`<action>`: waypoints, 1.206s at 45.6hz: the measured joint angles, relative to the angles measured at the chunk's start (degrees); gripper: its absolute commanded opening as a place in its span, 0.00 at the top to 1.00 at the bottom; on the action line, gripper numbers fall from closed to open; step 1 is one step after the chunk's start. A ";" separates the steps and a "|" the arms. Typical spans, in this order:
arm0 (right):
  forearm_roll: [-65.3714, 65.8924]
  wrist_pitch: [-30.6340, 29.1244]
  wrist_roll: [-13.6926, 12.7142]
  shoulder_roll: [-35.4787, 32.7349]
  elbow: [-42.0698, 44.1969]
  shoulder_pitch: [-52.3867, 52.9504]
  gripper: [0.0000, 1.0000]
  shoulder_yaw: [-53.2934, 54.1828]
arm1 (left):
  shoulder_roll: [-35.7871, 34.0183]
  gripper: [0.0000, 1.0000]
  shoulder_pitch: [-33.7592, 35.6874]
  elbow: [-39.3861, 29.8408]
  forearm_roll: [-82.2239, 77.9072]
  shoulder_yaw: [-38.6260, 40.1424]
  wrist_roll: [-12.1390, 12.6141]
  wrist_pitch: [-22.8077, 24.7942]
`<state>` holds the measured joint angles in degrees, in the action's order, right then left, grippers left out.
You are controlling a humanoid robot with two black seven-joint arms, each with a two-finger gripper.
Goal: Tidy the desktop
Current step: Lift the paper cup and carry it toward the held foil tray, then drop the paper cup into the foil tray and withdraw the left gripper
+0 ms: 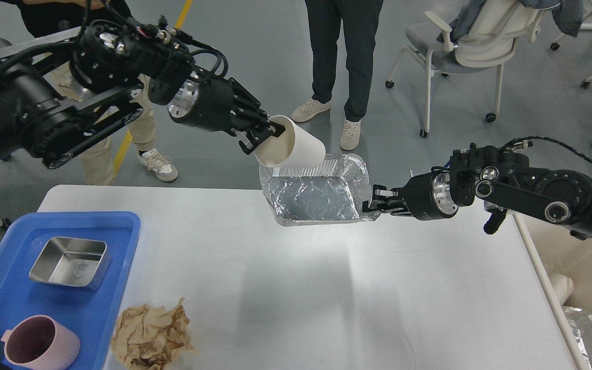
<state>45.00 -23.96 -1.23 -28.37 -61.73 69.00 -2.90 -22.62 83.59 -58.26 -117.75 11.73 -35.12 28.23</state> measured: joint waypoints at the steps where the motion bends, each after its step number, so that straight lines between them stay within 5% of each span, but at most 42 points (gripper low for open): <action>1: 0.00 0.00 0.00 -0.02 -0.02 0.00 1.00 0.00 | 0.97 0.95 0.10 0.59 -0.03 -0.19 0.00 -0.01; 20: -0.09 0.07 0.08 -0.47 -0.40 0.00 1.00 0.14 | 12.35 0.90 -1.59 8.98 0.11 -6.43 0.05 -4.23; 25: -0.09 0.07 0.12 -0.47 -0.40 0.00 1.00 0.20 | 13.19 0.70 -2.35 9.61 0.59 -6.65 0.18 -4.90; 31: -0.09 0.08 0.17 -0.43 -0.40 -0.04 1.00 0.41 | 13.32 0.19 -2.99 10.07 2.08 -6.29 1.27 -5.70; 33: -0.09 0.08 0.17 -0.40 -0.40 -0.11 1.00 0.42 | 13.28 0.10 -3.09 10.17 3.45 -6.07 1.99 -5.86; 55: -0.09 0.15 0.18 -0.41 -0.29 -0.85 1.00 0.44 | 10.70 0.04 -3.61 10.89 20.27 -5.36 3.82 -6.73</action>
<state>44.91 -23.81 -1.05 -28.78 -62.03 68.15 -2.46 -11.92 79.98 -47.37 -97.48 6.37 -31.29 21.50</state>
